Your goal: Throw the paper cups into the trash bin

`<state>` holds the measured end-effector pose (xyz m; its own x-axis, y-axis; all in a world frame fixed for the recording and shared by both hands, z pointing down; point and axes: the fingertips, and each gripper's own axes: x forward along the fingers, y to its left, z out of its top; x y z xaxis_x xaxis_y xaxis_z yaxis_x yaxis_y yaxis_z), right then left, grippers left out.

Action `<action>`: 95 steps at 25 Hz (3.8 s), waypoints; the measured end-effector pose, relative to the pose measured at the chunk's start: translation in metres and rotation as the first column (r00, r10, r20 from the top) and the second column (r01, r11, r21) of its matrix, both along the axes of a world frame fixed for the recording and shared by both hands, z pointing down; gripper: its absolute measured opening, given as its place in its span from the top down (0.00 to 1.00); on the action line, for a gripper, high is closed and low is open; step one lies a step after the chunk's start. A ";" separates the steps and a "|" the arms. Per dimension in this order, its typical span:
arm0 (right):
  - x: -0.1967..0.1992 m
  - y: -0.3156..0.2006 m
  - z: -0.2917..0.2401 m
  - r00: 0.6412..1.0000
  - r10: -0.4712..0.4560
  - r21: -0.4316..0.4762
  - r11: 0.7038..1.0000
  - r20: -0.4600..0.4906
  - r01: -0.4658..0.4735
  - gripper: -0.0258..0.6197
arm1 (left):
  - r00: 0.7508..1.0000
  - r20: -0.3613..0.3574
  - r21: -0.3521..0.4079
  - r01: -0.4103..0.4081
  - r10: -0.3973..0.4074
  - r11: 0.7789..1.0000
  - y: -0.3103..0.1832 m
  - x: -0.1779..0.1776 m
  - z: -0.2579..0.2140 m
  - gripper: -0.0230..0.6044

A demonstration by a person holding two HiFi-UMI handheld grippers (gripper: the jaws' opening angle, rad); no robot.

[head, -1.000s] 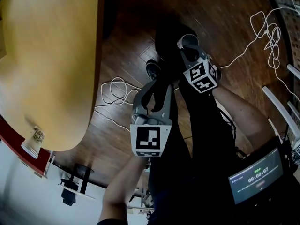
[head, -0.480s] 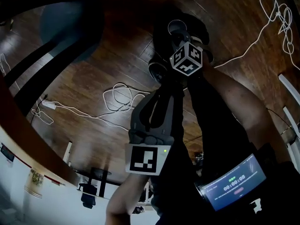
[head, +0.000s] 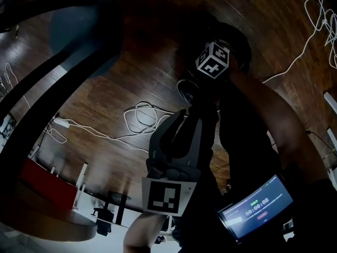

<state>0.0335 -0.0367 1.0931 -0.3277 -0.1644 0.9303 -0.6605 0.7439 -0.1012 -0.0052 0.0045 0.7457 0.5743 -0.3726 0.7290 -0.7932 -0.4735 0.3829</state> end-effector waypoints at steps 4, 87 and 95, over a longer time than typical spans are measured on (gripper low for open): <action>0.009 0.003 0.024 0.999 0.040 -0.032 0.999 -0.033 -0.042 0.91 | 0.999 -0.002 -0.005 -0.042 0.042 0.999 0.004 0.003 0.009 0.79; 0.042 0.051 -0.710 0.808 0.169 0.449 0.758 0.565 -0.473 0.90 | 0.978 -0.140 0.403 0.199 -0.155 0.894 0.047 -0.043 -0.359 0.81; 0.111 0.164 -0.711 0.809 -0.008 0.510 0.780 0.587 -0.362 0.94 | 0.978 -0.139 0.434 0.199 -0.153 0.879 0.129 0.068 -0.369 0.82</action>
<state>0.1447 0.1271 0.3818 -0.6361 -0.7073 0.3084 -0.7571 0.6493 -0.0722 0.0628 0.1332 0.3765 0.5287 -0.7448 0.4072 -0.8488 -0.4680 0.2459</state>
